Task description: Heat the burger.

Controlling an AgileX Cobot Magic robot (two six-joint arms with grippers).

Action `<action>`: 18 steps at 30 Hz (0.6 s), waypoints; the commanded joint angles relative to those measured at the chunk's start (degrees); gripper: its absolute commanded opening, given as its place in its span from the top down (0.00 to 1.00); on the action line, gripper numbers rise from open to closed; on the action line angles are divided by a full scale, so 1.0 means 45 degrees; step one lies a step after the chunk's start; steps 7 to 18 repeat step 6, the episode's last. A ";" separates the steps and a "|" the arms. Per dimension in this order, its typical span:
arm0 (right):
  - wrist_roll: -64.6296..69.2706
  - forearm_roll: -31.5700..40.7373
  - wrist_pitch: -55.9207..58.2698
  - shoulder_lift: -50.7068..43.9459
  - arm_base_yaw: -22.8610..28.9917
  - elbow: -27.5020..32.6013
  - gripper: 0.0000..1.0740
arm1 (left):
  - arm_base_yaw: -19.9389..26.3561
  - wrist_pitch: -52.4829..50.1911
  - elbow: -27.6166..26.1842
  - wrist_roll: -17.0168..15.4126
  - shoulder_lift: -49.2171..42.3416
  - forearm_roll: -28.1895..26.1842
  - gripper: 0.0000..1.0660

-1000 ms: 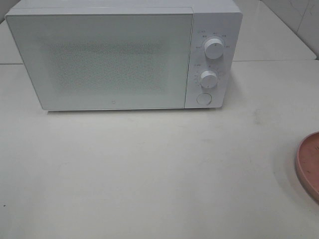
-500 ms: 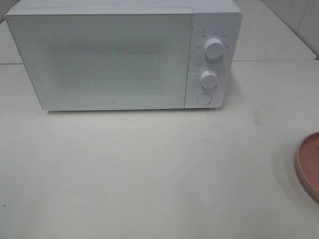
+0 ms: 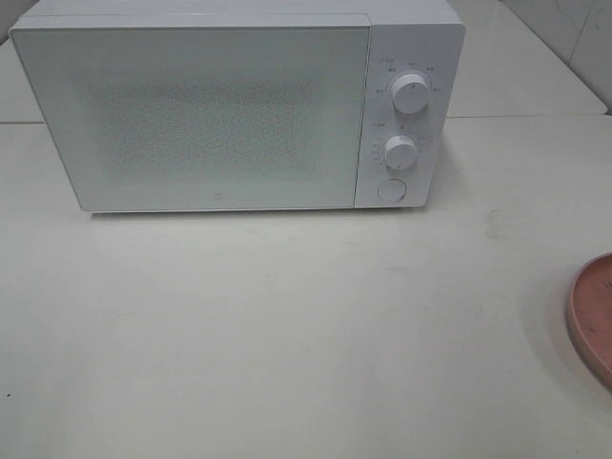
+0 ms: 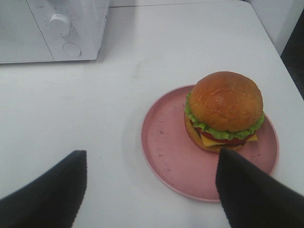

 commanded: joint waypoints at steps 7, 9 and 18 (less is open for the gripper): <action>-0.0204 -0.0013 -0.0051 -0.0191 -0.0051 0.0025 0.31 | 0.0038 -0.0025 0.0051 0.0038 -0.0331 -0.0102 0.06; -0.0204 -0.0013 -0.0051 -0.0191 -0.0051 0.0025 0.31 | 0.0038 -0.0025 0.0051 0.0038 -0.0331 -0.0102 0.06; -0.0204 -0.0013 -0.0051 -0.0191 -0.0051 0.0025 0.31 | 0.0038 -0.0025 0.0051 0.0038 -0.0331 -0.0102 0.06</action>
